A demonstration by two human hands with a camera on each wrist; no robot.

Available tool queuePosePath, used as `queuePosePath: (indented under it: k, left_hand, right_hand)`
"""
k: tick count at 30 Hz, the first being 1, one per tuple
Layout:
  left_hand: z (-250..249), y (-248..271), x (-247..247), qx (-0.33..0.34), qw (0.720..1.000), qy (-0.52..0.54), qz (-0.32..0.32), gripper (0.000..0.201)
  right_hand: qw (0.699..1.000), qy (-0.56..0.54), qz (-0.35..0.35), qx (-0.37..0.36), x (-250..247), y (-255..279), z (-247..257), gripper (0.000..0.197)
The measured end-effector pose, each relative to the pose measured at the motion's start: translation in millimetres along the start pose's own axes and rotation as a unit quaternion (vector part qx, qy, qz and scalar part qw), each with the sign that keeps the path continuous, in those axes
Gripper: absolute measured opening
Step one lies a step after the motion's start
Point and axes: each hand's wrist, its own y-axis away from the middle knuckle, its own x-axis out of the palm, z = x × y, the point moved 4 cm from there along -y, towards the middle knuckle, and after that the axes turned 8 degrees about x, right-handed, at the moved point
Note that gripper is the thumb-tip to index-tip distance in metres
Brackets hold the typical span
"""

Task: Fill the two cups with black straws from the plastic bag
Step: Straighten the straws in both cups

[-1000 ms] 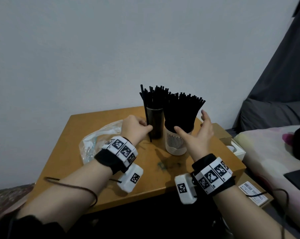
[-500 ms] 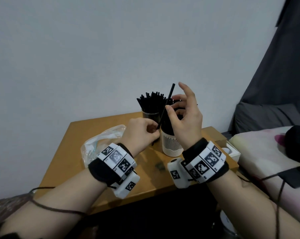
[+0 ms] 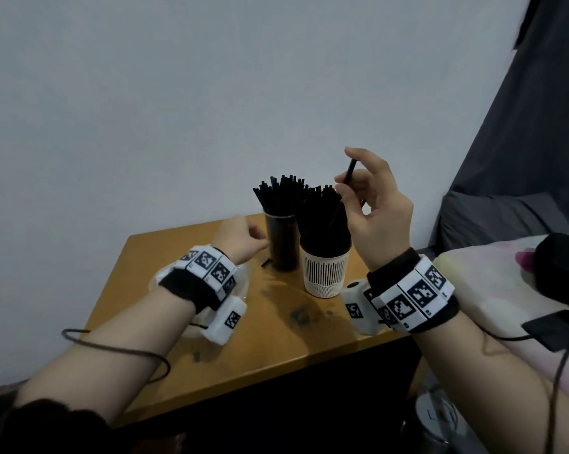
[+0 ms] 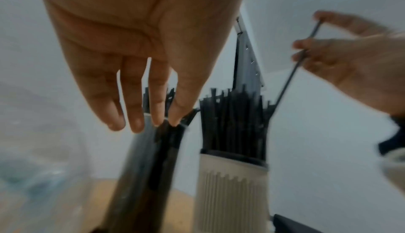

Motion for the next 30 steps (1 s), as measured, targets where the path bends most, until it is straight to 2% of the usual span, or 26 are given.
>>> queuePosePath:
  k: [6,13,16,20,24,28,30]
  left_hand:
    - [32,-38,22,-0.034,0.996,-0.063,0.053,0.012]
    - [65,-58,69,-0.111,0.984,-0.07,0.123,0.016]
    - [73,-63,79,-0.135,0.98,-0.076,0.127,0.023]
    - [78,-68,82,-0.158,0.977,-0.086,0.111,0.015]
    - [79,-67,79,-0.177,0.972,-0.115,0.105,0.01]
    - [83,-66,78,-0.181,0.971,-0.12,0.096,0.018]
    - [85,-66,73,-0.186,0.976,-0.083,0.081,0.021]
  right_hand:
    - [0.997,0.034,0.022,-0.063,11,12,-10,0.04]
    - [0.997,0.066,0.028,0.003,16,17,-38,0.042]
    - [0.996,0.094,0.012,0.002,17,16,-44,0.034]
    - [0.994,0.112,0.013,-0.013,17,19,-48,0.029]
    - [0.994,0.109,0.023,0.003,21,23,-51,0.028]
    - [0.991,0.129,0.025,0.015,23,25,-54,0.029]
    - [0.988,0.152,0.021,0.024,22,26,-59,0.027]
